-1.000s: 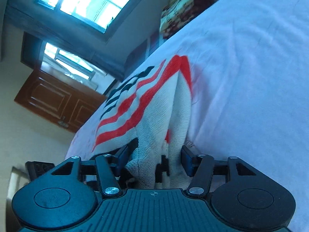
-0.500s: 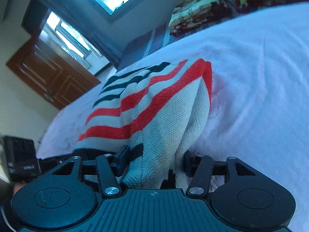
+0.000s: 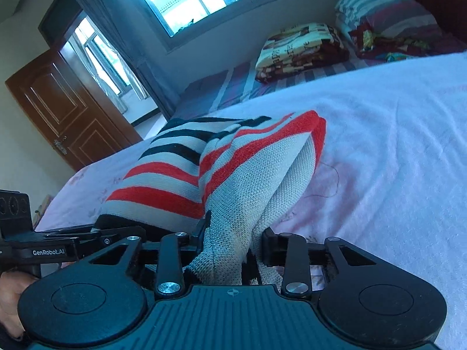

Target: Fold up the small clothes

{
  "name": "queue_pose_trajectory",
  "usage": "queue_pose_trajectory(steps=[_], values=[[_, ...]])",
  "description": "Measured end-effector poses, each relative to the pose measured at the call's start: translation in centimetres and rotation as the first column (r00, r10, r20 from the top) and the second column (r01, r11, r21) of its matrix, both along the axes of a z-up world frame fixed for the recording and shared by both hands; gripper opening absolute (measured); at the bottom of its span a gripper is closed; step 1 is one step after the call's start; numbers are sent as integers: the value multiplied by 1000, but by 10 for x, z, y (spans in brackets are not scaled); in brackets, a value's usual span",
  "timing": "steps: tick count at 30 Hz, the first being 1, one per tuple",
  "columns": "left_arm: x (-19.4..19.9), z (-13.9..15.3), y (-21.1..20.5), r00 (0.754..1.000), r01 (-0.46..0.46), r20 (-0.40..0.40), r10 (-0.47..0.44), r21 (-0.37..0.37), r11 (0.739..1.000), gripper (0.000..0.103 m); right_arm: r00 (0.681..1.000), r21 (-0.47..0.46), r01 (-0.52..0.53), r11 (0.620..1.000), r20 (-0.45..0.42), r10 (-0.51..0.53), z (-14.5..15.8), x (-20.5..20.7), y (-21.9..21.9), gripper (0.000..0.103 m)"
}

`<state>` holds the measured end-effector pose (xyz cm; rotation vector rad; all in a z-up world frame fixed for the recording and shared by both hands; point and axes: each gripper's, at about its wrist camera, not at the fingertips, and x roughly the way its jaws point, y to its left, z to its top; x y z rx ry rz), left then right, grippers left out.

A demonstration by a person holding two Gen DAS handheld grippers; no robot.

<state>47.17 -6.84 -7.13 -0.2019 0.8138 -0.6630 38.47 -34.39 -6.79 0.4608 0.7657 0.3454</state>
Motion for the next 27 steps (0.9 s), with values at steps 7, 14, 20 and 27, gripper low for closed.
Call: queue_pose_trajectory(steps=[7,14,20,27], values=[[-12,20,21,999,32,36,-31,-35,999,47,999,-51,4,999,38,-3,33,-15,35,35],[-31,39,91,998,23,58,-19,-58,998,47,996,-74,-16,997,89,23,62,-23,110,35],[-45,55,188,997,-36,69,38,-28,999,47,989,-32,-85,996,115,88,66,-16,212,35],[-62,48,283,990,-135,40,135,1,991,47,977,12,-195,981,87,193,44,2,322,35]])
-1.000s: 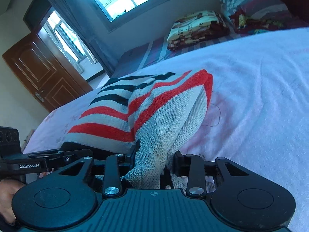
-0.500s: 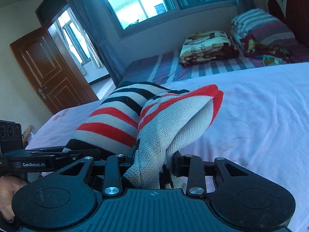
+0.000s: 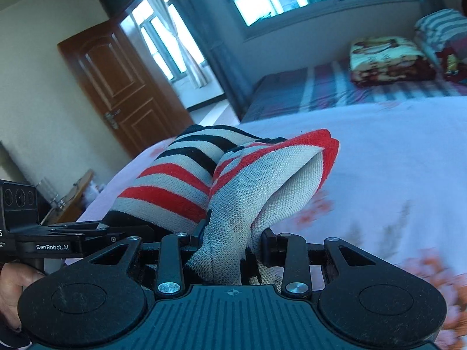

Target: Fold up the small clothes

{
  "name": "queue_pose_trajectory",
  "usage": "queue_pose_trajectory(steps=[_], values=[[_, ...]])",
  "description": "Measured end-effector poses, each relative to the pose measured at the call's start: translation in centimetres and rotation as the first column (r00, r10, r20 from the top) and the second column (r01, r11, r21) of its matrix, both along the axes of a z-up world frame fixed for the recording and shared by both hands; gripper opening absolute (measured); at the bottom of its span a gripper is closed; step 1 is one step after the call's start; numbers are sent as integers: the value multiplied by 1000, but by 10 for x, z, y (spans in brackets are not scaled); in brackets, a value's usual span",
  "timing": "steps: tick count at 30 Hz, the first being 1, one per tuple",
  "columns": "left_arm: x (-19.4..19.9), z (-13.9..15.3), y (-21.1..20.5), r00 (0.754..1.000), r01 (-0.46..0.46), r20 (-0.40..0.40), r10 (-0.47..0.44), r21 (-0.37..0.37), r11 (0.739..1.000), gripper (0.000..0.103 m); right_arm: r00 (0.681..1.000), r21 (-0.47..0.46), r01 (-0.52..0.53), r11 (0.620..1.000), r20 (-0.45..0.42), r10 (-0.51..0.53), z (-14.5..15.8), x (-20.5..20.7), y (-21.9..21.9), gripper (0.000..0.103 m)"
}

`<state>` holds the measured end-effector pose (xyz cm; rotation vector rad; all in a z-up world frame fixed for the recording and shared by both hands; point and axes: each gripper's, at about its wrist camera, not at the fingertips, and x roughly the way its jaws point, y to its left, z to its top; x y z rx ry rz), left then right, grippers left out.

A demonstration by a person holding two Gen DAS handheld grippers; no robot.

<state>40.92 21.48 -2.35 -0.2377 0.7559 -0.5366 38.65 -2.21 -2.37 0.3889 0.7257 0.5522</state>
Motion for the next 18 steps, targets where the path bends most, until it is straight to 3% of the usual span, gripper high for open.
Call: queue_pose_trajectory(steps=[5,6,7,9,13,16,18], values=[[-5,-39,45,992,-75,-100,73,-17,997,51,994,9,-49,999,-94,50,-46,15,36,35],[-5,-49,50,988,-89,-127,84,-30,996,67,992,4,-34,999,-119,34,-57,17,32,36],[-6,-56,57,986,-109,-134,103,-40,993,75,988,17,-19,1000,-154,22,-69,20,28,38],[-11,-61,58,986,-131,-107,124,-60,990,80,978,118,22,993,-206,3,-87,22,9,38],[-15,-58,55,986,-145,-91,141,-31,989,81,976,108,24,994,-219,0,-86,28,6,41],[-25,-49,68,986,-141,-87,140,0,990,83,968,84,56,995,-247,-34,-74,21,3,66],[-36,-33,79,986,-156,-48,157,13,988,76,978,47,96,994,-192,-85,-56,14,-12,66]])
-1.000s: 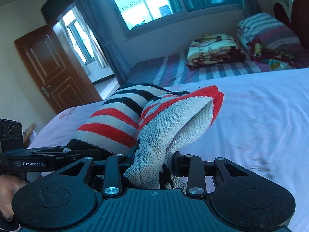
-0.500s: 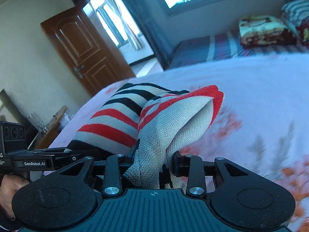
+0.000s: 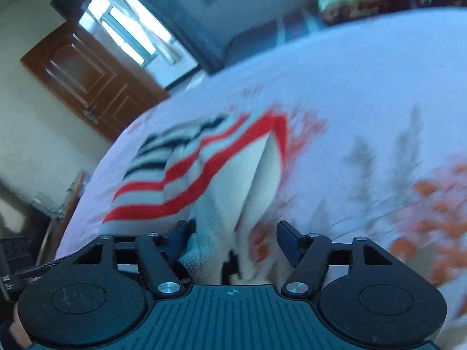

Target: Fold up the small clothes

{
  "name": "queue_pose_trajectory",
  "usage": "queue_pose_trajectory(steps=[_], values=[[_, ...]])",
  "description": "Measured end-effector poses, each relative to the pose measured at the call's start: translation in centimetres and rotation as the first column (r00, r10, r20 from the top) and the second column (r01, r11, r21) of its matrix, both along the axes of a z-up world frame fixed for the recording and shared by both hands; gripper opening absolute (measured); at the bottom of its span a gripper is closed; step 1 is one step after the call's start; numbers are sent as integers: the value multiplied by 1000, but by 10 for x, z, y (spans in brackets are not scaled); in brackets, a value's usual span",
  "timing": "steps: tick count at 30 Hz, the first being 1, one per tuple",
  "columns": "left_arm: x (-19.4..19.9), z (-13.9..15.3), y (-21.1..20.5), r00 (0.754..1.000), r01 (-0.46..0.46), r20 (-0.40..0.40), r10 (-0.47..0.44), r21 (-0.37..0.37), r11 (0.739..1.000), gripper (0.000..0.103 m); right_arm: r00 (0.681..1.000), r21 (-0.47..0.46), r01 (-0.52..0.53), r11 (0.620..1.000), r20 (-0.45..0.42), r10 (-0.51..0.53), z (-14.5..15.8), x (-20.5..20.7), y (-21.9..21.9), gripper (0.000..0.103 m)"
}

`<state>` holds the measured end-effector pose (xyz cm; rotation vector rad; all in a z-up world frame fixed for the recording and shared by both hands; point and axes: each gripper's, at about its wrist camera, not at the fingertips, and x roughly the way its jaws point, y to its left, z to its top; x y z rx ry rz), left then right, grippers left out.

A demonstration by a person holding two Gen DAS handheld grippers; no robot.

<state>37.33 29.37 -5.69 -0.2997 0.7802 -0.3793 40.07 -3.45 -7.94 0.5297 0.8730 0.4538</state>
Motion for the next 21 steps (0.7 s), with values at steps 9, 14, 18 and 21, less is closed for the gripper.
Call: queue_pose_trajectory(steps=[9,14,18,21], values=[[31,24,-50,991,112,65,-120,118,987,49,975,-232,-130,964,145,167,24,24,54,20],[42,1,-59,993,112,13,-115,143,983,50,986,-264,-122,957,76,147,-12,31,45,19],[33,10,-51,994,103,32,-108,119,987,47,983,-317,-105,943,110,147,2,18,48,20],[8,24,-42,992,88,80,-99,129,988,46,967,-321,-107,941,185,173,32,-10,44,19]])
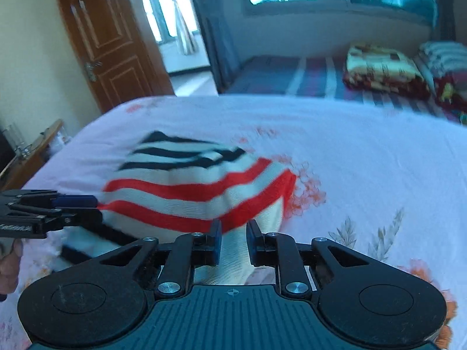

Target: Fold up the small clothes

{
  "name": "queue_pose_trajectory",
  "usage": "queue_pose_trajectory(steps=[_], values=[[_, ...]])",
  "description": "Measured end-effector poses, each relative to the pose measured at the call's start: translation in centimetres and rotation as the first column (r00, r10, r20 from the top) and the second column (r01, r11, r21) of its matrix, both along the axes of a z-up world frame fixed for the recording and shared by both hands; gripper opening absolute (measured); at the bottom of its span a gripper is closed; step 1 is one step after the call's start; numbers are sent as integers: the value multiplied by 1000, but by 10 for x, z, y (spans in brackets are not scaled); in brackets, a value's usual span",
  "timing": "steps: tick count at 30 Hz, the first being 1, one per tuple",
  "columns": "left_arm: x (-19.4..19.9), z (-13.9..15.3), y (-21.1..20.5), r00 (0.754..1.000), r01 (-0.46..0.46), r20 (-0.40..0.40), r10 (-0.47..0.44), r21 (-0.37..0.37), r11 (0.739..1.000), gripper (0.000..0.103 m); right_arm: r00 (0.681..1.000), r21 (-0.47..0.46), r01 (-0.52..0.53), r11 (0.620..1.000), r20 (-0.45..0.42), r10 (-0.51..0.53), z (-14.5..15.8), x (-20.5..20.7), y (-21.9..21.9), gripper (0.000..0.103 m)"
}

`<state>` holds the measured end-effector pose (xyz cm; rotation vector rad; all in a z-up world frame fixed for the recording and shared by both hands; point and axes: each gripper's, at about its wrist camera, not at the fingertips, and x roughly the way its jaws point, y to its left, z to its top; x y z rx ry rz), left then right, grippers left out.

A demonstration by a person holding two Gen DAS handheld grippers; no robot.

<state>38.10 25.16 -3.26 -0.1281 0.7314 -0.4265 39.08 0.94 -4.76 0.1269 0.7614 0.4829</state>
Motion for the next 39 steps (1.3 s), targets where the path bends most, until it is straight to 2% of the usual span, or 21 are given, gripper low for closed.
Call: queue_pose_trajectory(steps=[3,6,7,8,9,12,19,21,23,25,27,30,32,39], values=[[-27,7,-1,1000,-9,30,8,8,1000,46,995,-22,-82,996,52,83,18,-34,10,19],[-42,0,-10,1000,-12,16,11,60,998,46,987,-131,-143,981,56,152,11,-50,27,19],[-45,-3,-14,1000,-14,15,12,89,996,46,987,-184,-142,973,44,152,3,-51,31,17],[-47,-7,-18,1000,-17,15,15,120,993,47,990,-230,-131,964,27,141,-7,-50,32,5],[-48,-10,-19,1000,-21,12,20,140,990,48,991,-245,-122,962,18,131,-14,-50,32,5],[-47,-12,-18,999,-32,16,29,163,986,49,995,-194,-91,977,7,95,-23,-45,27,4],[-53,-21,-28,996,-77,59,66,208,975,49,995,-196,-83,977,30,90,-29,-47,21,4],[-55,-15,-27,995,-91,47,83,200,976,49,997,-172,-71,982,18,75,-22,-47,18,4],[-60,-8,-23,994,-109,38,104,183,977,46,995,-152,-65,986,64,75,-7,-61,16,5],[-68,-4,-24,993,-121,45,113,215,969,46,994,-150,-70,986,78,82,-1,-74,16,5],[-76,-3,-24,991,-132,38,127,226,965,46,994,-142,-81,987,58,90,-4,-82,15,5],[-84,-10,-27,991,-135,10,137,246,960,47,997,-169,-81,982,-1,82,-24,-84,16,5],[-87,-16,-30,990,-135,0,140,259,957,47,998,-135,-58,989,-22,56,-36,-83,11,5],[-92,-23,-34,983,-181,11,185,268,946,50,999,-138,-42,990,-12,41,-38,-88,14,5]])
